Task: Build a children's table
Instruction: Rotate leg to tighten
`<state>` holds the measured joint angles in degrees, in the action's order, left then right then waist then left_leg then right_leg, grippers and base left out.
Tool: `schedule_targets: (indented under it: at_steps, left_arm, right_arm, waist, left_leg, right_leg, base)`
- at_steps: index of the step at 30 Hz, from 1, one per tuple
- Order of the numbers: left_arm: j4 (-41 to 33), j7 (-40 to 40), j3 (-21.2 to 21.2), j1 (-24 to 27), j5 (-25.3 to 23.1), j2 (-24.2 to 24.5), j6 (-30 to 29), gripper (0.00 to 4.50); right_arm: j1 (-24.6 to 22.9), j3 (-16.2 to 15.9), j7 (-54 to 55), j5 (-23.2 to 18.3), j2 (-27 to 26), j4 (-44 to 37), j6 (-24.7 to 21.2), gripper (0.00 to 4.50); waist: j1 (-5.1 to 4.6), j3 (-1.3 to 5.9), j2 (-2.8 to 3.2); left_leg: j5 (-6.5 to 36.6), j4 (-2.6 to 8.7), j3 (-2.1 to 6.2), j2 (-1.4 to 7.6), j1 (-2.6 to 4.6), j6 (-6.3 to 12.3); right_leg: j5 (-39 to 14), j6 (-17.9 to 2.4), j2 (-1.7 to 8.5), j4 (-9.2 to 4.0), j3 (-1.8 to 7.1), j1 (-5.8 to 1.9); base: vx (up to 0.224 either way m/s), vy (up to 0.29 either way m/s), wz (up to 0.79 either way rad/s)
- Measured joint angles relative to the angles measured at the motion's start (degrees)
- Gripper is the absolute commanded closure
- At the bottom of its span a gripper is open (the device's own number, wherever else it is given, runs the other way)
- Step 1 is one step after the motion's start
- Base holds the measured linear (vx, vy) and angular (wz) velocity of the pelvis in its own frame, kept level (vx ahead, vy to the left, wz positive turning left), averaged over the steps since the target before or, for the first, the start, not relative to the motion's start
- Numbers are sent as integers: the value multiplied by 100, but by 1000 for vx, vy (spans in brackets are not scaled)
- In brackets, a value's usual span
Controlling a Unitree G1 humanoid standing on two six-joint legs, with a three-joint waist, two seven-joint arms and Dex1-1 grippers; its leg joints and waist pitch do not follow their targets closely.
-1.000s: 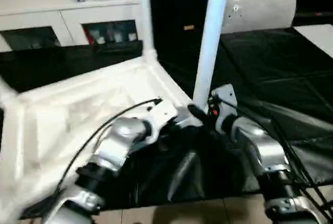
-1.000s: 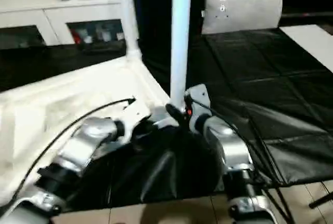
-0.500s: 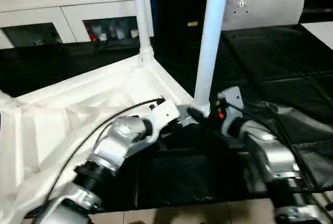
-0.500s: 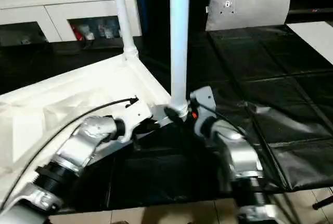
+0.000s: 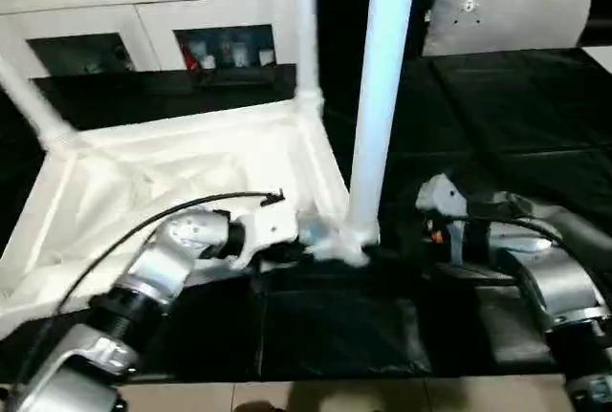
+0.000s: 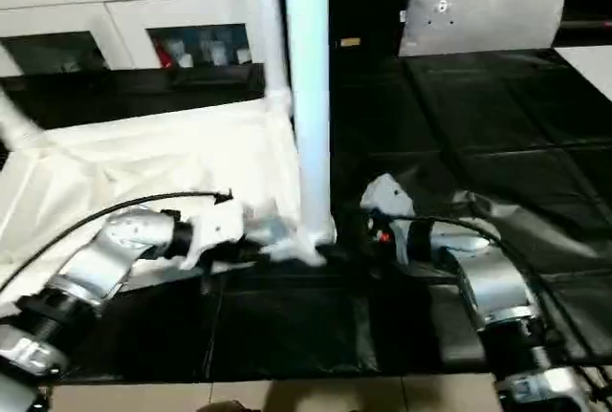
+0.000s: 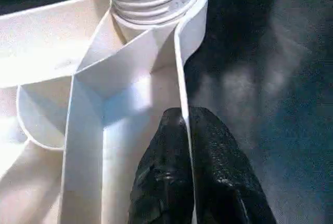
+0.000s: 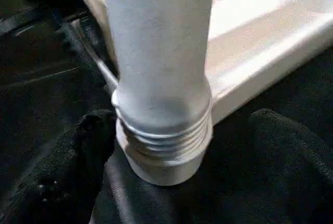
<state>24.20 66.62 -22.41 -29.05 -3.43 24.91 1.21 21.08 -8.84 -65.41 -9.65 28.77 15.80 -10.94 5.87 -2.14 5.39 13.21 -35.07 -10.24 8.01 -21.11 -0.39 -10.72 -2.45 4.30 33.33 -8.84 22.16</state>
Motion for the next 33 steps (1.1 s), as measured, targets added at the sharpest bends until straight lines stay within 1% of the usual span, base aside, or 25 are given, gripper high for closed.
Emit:
schedule_targets:
  at_steps: [2,5,6,10,13,15,17,20,22,26,31,33]
  left_arm:
    - [87,209,-33,-30,28,55,187,450]
    - [89,447,-96,-32,52,100,343,450]
    - [89,493,-112,-32,53,111,383,450]
    - [92,668,-170,-36,95,174,504,450]
    - [116,729,-192,-43,96,176,590,450]
    - [141,754,-212,-53,95,171,644,450]
    - [157,762,-219,-69,94,163,655,450]
    - [185,777,-221,-82,96,162,669,450]
    - [194,781,-223,-85,95,161,670,450]
    - [202,794,-225,-85,94,164,671,450]
    - [201,799,-217,-83,97,171,664,450]
    - [144,743,-142,-24,140,161,469,450]
  right_arm:
    - [76,-89,-311,-21,27,48,82,7]
    - [135,-167,-608,-100,51,68,164,7]
    - [136,-193,-660,-123,50,68,166,33]
    - [138,-289,-894,-192,31,116,167,46]
    - [170,-298,-1000,-193,-51,203,178,88]
    - [191,-361,-1056,-193,-92,255,217,96]
    - [206,-443,-1064,-184,-110,280,278,121]
    - [208,-477,-1084,-191,-113,294,281,142]
    - [208,-477,-1083,-193,-117,297,281,164]
    - [208,-476,-1097,-192,-135,305,278,179]
    - [200,-468,-1099,-205,-161,301,239,183]
    - [122,-417,-895,-220,-286,209,102,183]
  waist:
    - [56,-4,-8]
    - [115,-4,-23]
    - [126,-3,-29]
    - [160,-3,-43]
    - [204,-4,-43]
    - [230,-4,-43]
    - [239,-4,-44]
    - [236,-3,-47]
    - [235,-2,-48]
    - [233,-2,-49]
    - [229,0,-54]
    - [221,2,-56]
  left_leg:
    - [0,-13,0,2,2,0]
    - [0,-27,-1,3,2,-1]
    - [0,-30,-1,3,3,-1]
    - [1,-36,-2,3,4,-2]
    - [0,-40,-2,3,7,-4]
    - [0,-44,-2,4,8,-5]
    - [0,-48,-2,5,8,-5]
    - [2,-50,-2,5,7,-7]
    - [4,-50,-2,5,8,-11]
    - [5,-50,-2,6,9,-13]
    - [5,-50,-2,7,10,-13]
    - [5,-50,-3,8,13,-14]
  right_leg:
    - [-2,0,1,14,1,0]
    - [-1,-1,3,22,2,-1]
    - [-1,-1,4,24,3,-2]
    - [-1,-1,6,36,4,-2]
    - [-3,-2,6,51,6,0]
    - [-6,-3,6,58,6,1]
    - [-7,-3,6,61,5,1]
    - [-7,-3,7,61,6,0]
    - [-7,-3,7,64,6,0]
    - [-8,-3,7,66,6,0]
    - [-9,-4,7,68,5,1]
    - [-11,-7,6,72,6,0]
  base:
    - [0,0,0]
    - [0,0,0]
    - [0,0,0]
    - [0,0,0]
    - [0,0,0]
    - [0,0,0]
    - [0,0,0]
    - [0,0,0]
    - [0,0,0]
    - [0,0,0]
    - [0,0,0]
    - [0,0,0]
